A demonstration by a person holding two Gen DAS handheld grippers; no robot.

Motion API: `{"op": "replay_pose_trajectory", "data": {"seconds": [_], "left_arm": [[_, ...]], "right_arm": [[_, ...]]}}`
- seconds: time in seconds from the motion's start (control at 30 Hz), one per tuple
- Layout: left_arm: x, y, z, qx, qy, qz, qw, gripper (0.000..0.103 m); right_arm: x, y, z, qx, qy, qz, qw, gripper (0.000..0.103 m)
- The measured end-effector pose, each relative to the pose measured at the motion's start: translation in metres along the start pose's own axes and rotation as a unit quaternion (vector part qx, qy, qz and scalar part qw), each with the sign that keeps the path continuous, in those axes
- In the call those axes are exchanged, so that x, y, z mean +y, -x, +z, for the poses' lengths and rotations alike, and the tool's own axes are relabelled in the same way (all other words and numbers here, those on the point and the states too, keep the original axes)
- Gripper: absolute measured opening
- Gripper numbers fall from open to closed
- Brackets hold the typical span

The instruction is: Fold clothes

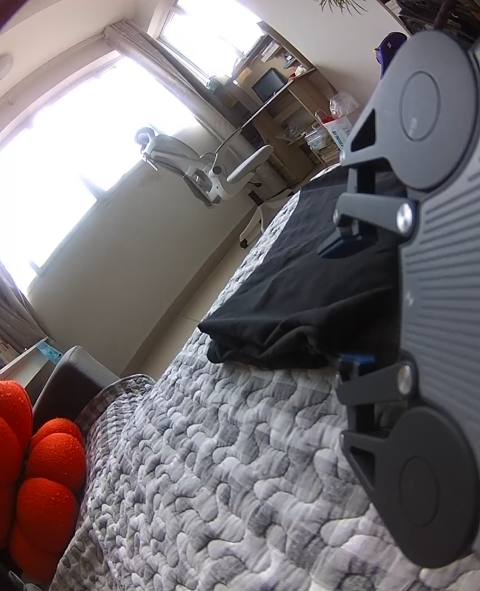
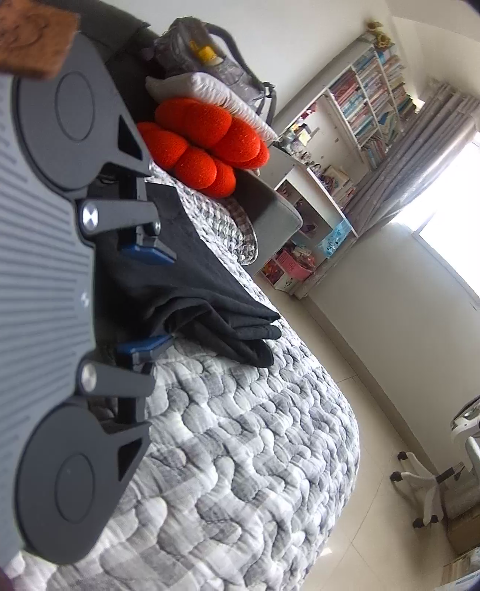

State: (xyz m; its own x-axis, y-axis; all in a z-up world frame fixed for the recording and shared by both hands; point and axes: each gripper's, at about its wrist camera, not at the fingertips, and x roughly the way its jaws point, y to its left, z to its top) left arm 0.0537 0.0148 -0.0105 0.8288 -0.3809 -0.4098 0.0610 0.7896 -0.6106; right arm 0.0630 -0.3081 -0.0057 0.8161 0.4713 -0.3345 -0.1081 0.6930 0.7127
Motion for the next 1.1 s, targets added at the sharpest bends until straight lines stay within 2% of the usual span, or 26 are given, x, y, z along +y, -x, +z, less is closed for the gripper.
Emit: {"op": "replay_pose_trajectory", "data": {"seconds": [0.07,0.13,0.4,0.57,0.63,0.7,0.87,0.93,1.1], "left_arm": [[-0.003,-0.001,-0.001,-0.002,-0.009,0.007,0.9999,0.045],[-0.008,-0.003,-0.001,-0.003,-0.025,0.017,0.9995,0.045],[-0.019,-0.01,-0.002,-0.005,-0.063,0.038,0.9973,0.048],[-0.022,-0.013,-0.003,-0.01,-0.07,0.044,0.9965,0.047],[-0.024,-0.014,-0.004,-0.012,-0.077,0.051,0.9957,0.047],[-0.027,-0.014,-0.005,-0.013,-0.086,0.059,0.9945,0.046],[-0.028,-0.013,-0.007,-0.019,-0.094,0.077,0.9924,0.036],[-0.028,-0.011,-0.007,-0.022,-0.092,0.083,0.992,0.026],[-0.03,-0.01,-0.009,-0.025,-0.1,0.095,0.9901,0.019]], "right_arm": [[0.009,-0.005,-0.001,0.006,0.027,-0.019,0.999,0.043],[0.021,-0.011,-0.003,0.015,0.062,-0.035,0.997,0.047],[0.027,-0.023,-0.004,0.018,0.092,-0.049,0.994,0.046],[0.025,-0.023,-0.003,0.017,0.087,-0.056,0.995,0.038],[0.024,-0.024,-0.002,0.018,0.083,-0.06,0.995,0.029],[0.025,-0.024,-0.002,0.018,0.086,-0.063,0.994,0.028],[0.03,-0.026,-0.005,0.014,0.103,-0.078,0.992,0.025],[0.032,-0.026,-0.006,0.012,0.111,-0.084,0.99,0.024],[0.042,-0.03,-0.012,0.005,0.144,-0.109,0.984,0.022]]}}
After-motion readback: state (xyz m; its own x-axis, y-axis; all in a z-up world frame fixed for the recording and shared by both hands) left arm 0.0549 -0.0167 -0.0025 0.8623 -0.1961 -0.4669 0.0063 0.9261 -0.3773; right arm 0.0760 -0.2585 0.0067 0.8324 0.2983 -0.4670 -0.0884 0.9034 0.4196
